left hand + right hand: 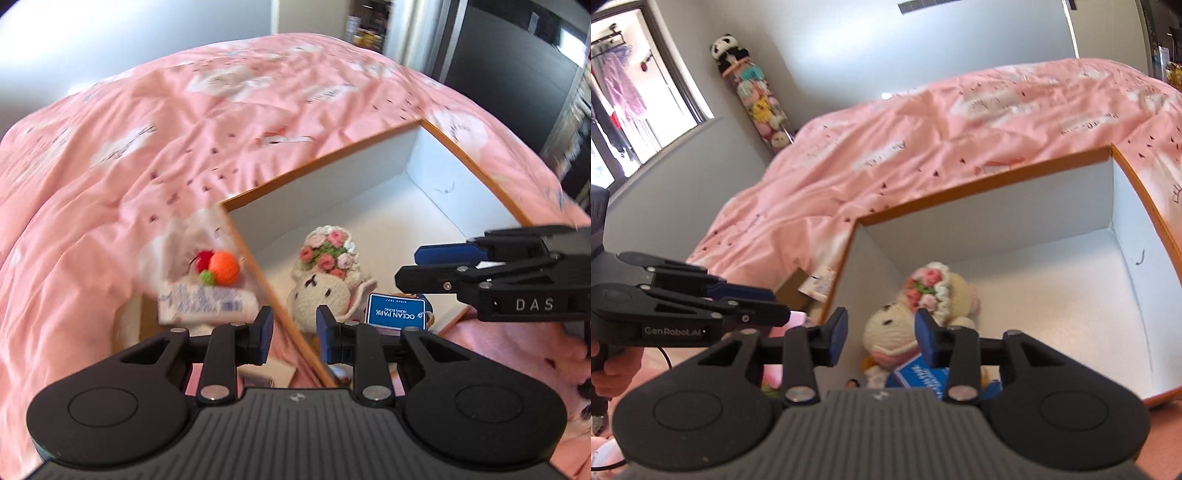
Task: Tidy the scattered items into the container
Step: 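Open the left gripper to release the sheep and withdraw it, then reach the right gripper to the pink notebook and grasp it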
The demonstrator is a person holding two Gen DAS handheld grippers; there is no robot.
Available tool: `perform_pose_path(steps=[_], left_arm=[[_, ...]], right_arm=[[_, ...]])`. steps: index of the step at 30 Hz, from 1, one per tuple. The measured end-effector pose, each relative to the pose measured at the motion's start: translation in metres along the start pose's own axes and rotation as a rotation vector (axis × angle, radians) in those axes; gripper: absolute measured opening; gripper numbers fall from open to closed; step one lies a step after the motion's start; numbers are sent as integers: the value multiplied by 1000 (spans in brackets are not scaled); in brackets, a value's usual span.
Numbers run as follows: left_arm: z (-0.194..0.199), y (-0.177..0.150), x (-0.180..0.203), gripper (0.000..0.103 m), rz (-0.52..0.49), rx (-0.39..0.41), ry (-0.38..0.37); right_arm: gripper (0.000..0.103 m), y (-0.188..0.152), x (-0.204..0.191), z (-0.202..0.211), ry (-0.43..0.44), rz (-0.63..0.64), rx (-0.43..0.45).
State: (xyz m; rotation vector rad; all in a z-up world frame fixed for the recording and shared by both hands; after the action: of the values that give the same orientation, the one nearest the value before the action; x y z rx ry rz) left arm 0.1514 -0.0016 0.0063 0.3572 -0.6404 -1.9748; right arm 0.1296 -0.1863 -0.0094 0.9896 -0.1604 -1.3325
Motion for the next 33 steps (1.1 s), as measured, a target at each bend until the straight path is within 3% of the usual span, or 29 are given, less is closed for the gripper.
perform_pose_path(steps=[6,13,20,28,30,33], left_arm=[[34,-35,-20,29,125,6,104],[49,-78,-50,29,258,-65,134],[89,-83,-75,29,146,-141,221],[125,-69,-95,30,26,-323,237],[120,-71,-97,32,7,-315,247],[102,-74,-99,37,39,-240,205]], right_arm=[[43,-13,-28,3,68,8,10],[43,-31,-60,-5,111,76,-24],[45,-27,-80,-25,78,141,-62],[51,-15,-115,-65,73,224,-129],[51,-15,-119,-76,68,231,-150],[51,-18,-124,-95,55,241,-190]])
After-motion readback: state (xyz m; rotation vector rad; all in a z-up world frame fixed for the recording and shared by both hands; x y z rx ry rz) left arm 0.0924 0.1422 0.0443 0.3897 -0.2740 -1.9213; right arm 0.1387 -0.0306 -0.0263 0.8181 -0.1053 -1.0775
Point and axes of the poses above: each gripper's, at about its wrist camera, not at the fingertips, and z roughly against the way its jaws point, x to its right, y to its top, the point moved 4 cm from there along -z, roughly the way its jaws point, and after that the axes turned 4 degrees about -z, right-handed, at the moved point
